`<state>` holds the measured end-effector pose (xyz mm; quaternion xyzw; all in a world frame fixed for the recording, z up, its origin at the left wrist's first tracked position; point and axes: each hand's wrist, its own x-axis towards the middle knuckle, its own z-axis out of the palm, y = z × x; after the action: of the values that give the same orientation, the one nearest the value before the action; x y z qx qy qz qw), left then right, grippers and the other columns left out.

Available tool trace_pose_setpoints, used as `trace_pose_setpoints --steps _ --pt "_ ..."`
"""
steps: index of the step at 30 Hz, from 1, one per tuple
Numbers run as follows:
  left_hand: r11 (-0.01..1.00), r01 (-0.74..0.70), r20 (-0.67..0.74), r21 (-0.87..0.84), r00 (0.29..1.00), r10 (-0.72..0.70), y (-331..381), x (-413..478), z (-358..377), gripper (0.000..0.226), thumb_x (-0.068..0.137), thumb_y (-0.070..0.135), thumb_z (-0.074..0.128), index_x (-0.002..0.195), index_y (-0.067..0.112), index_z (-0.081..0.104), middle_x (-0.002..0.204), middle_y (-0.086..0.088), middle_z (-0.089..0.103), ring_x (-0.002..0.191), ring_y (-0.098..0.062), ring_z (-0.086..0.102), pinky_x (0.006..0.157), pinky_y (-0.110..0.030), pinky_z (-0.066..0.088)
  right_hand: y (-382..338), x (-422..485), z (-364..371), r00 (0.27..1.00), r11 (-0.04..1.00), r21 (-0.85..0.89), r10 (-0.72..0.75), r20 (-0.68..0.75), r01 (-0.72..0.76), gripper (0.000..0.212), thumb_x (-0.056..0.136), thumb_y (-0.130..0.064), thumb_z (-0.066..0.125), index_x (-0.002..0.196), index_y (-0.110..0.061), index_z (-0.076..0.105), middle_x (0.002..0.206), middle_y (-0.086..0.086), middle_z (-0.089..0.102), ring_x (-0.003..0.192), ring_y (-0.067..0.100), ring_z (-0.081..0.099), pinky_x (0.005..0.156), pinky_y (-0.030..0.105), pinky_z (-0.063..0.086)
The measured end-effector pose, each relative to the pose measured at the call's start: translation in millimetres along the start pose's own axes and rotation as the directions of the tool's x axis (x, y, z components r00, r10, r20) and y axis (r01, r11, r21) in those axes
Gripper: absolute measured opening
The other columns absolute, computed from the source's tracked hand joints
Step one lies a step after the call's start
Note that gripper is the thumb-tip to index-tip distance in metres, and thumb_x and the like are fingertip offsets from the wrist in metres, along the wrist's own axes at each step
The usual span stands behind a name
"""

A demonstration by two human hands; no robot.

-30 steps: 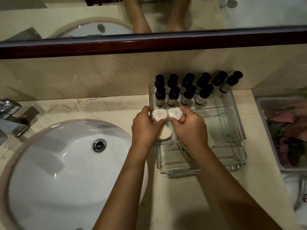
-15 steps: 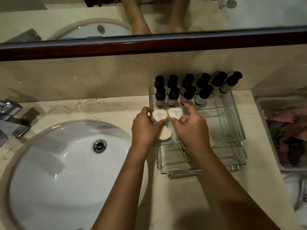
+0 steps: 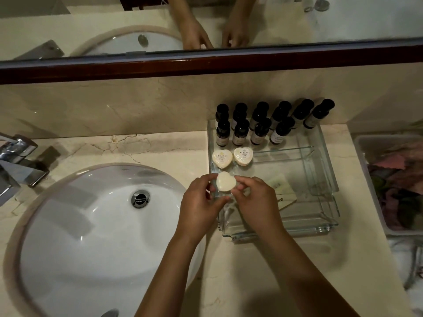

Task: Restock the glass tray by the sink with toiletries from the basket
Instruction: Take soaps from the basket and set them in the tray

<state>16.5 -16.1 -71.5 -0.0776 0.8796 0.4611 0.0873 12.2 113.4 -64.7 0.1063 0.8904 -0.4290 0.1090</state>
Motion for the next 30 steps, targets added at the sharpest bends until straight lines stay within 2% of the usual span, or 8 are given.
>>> trace_pose_setpoints --steps 5,9,14,18,23,27,30 --pt "0.999 0.040 -0.019 -0.019 0.999 -0.040 0 0 4 0.041 0.076 0.020 0.076 0.109 0.024 0.052 0.076 0.008 0.053 0.064 -0.003 0.050 0.058 -0.012 0.038 0 5 5 0.999 0.999 0.003 -0.042 0.024 0.042 0.036 0.093 -0.009 0.052 0.130 -0.011 0.055 0.117 0.007 0.057 0.095 0.008 0.052 0.073 0.007 0.031" --pt "0.999 0.023 -0.041 -0.027 0.999 -0.024 0 2 2 0.040 0.079 0.020 0.073 0.111 0.019 0.050 0.071 0.008 0.053 0.063 -0.001 0.051 0.059 -0.010 0.038 -1 7 6 0.999 0.998 0.024 -0.050 0.011 0.050 0.037 0.091 -0.007 0.055 0.128 -0.008 0.056 0.119 0.010 0.058 0.103 0.016 0.056 0.075 0.007 0.031" --pt "1.000 -0.015 -0.030 0.013 0.999 0.015 4 7 2 0.041 0.079 0.021 0.072 0.116 0.020 0.053 0.068 0.007 0.054 0.062 -0.001 0.052 0.059 -0.012 0.039 -4 8 5 0.998 0.998 0.040 -0.057 0.000 0.057 0.039 0.089 -0.012 0.061 0.127 -0.008 0.057 0.115 0.009 0.059 0.095 0.010 0.053 0.073 0.009 0.032" --pt "0.998 -0.014 -0.012 0.062 1.000 0.014 6 11 2 0.041 0.078 0.020 0.073 0.113 0.019 0.052 0.071 0.005 0.057 0.067 -0.008 0.054 0.061 -0.020 0.040 -3 8 3 0.998 0.997 0.047 -0.059 -0.012 0.060 0.040 0.087 -0.013 0.063 0.127 -0.009 0.058 0.113 0.008 0.060 0.091 0.009 0.052 0.076 0.013 0.034" --pt "0.995 -0.009 -0.007 0.100 1.000 0.009 10 11 2 0.040 0.077 0.025 0.075 0.109 0.019 0.051 0.073 0.004 0.058 0.070 -0.013 0.057 0.062 -0.026 0.043 0 8 1 0.998 0.997 0.053 -0.057 -0.002 0.057 0.041 0.087 -0.014 0.064 0.127 -0.010 0.057 0.114 0.008 0.060 0.102 0.018 0.058 0.083 0.016 0.038" --pt "0.994 0.000 -0.017 0.105 1.000 0.002 10 11 2 0.040 0.076 0.026 0.075 0.107 0.018 0.051 0.070 0.006 0.056 0.069 -0.013 0.055 0.062 -0.027 0.042 3 8 0 0.996 0.996 0.047 -0.082 0.020 0.081 0.044 0.088 -0.016 0.063 0.130 -0.011 0.055 0.112 0.006 0.059 0.096 0.011 0.054 0.076 0.011 0.033" --pt "0.993 0.002 -0.016 0.115 1.000 0.000 11 11 2 0.041 0.075 0.027 0.076 0.106 0.017 0.051 0.067 0.008 0.053 0.069 -0.013 0.054 0.062 -0.028 0.041 5 9 -2 0.995 0.995 0.049 -0.092 0.038 0.090 0.045 0.088 -0.018 0.063 0.131 -0.012 0.054 0.110 0.006 0.057 0.092 0.008 0.051 0.074 0.012 0.033"
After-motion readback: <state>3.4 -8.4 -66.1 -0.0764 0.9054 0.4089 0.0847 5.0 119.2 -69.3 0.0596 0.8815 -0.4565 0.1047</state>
